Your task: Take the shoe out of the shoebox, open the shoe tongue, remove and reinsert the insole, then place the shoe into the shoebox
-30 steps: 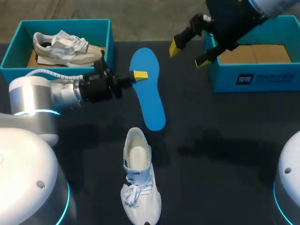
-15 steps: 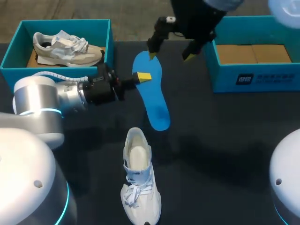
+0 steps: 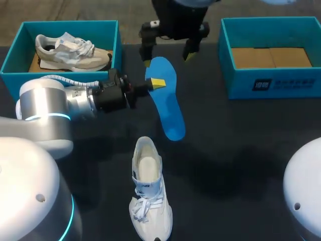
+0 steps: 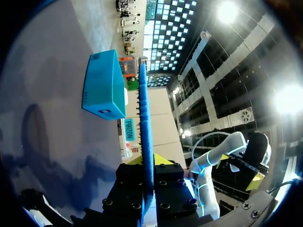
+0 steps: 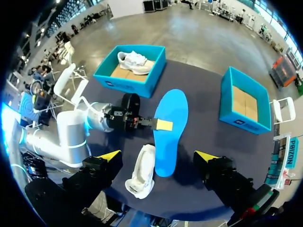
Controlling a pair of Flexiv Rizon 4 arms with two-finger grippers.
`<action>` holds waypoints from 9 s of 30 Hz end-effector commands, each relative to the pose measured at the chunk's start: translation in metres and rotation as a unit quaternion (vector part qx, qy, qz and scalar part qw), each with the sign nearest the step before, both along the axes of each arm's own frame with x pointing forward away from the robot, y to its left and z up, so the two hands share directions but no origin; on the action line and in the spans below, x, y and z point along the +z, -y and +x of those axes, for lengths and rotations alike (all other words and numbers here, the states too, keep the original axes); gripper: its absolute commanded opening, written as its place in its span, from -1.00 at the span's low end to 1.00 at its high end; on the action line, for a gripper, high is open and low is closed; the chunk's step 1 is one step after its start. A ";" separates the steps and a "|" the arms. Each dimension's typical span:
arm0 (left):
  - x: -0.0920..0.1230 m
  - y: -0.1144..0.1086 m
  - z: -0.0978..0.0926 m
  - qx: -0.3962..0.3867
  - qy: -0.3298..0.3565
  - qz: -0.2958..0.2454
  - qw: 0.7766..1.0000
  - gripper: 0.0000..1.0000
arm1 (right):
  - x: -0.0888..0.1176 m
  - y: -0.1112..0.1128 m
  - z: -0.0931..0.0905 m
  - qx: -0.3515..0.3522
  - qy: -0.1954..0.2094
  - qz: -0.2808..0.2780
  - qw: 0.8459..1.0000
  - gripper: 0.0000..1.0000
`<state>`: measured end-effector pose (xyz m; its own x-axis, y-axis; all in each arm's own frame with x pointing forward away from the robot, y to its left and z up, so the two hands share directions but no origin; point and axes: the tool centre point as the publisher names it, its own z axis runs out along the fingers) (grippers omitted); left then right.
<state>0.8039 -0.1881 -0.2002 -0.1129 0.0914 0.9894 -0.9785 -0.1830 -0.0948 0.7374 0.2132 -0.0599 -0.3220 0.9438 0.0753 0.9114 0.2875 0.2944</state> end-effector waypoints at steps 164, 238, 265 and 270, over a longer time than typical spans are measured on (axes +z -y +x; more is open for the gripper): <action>0.086 -0.070 -0.047 0.010 0.996 0.066 0.055 -1.00 | -0.045 0.061 0.008 -0.054 -0.200 0.594 0.777 1.00; 0.047 -0.034 -0.053 0.033 0.990 0.126 -0.049 -1.00 | -0.086 0.010 -0.009 0.032 -0.178 0.595 0.783 1.00; 0.039 -0.029 -0.039 0.053 0.988 0.135 -0.052 -1.00 | -0.095 -0.017 -0.022 0.073 -0.180 0.598 0.778 0.25; 0.038 -0.027 -0.038 0.054 0.988 0.137 -0.053 -1.00 | -0.098 -0.019 -0.022 0.074 -0.182 0.597 0.778 0.14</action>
